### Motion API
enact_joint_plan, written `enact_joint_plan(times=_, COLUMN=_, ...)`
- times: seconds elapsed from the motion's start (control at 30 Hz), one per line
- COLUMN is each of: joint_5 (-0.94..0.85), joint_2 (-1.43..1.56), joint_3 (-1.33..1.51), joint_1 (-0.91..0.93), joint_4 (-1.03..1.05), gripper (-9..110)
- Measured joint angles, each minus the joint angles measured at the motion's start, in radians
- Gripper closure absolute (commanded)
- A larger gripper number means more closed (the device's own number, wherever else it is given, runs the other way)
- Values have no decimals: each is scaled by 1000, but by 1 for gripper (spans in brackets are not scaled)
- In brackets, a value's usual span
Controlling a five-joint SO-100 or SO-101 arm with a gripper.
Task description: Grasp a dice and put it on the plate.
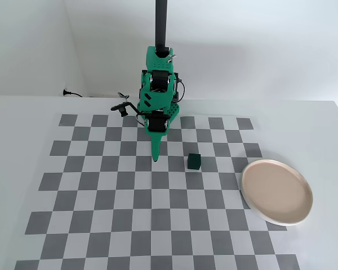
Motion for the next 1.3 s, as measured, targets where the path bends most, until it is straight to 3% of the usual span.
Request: enact_joint_plan(times=1.3, joint_5=-8, joint_2=0, joint_3=0, joint_1=-6, joint_4=0, gripper=106)
